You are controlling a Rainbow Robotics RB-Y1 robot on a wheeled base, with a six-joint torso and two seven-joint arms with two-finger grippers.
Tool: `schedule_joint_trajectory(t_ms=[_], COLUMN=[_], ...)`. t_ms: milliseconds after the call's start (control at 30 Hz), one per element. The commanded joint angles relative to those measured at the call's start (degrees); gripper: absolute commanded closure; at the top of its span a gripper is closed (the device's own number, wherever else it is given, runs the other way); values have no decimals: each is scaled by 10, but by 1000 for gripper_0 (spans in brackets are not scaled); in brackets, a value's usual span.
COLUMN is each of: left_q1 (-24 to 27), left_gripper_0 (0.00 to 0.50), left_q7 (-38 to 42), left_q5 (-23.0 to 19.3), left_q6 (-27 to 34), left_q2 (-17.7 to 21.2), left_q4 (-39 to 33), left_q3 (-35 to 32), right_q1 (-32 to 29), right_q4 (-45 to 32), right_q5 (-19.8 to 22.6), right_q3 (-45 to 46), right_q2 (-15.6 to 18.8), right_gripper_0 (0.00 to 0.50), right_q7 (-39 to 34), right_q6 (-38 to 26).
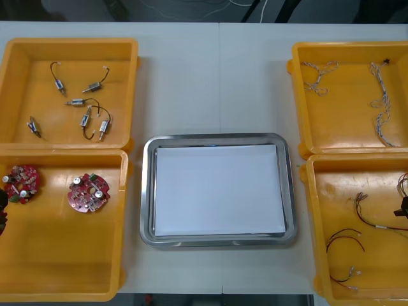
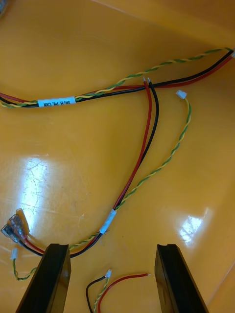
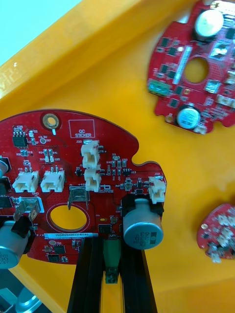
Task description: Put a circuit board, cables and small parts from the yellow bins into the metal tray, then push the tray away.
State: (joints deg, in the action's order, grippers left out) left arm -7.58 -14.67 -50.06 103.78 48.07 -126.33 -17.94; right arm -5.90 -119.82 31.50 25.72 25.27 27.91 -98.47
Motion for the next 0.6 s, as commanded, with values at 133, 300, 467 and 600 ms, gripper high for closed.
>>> schedule_joint_trajectory(t_ms=[133,300,467,600], left_q1=[52,88,146,192], left_gripper_0=[500,500,500,500], left_q7=[-45,-53,-60,-62], left_q5=[-47,-81,-111,-119], left_q6=[46,60,61,61], left_q2=[62,82,94,94], left_q4=[-41,-52,-61,-63], left_q3=[13,43,90,132], right_q1=[-3,14,36,39], right_q4=[20,45,69,69], right_q5=[-17,-25,-37,-46], right_q3=[0,-3,-6,-10], right_q2=[18,15,-2,-12], right_gripper_0=[0,0,0,0], right_q7=[-35,-44,-51,-58], right_q6=[26,34,35,35])
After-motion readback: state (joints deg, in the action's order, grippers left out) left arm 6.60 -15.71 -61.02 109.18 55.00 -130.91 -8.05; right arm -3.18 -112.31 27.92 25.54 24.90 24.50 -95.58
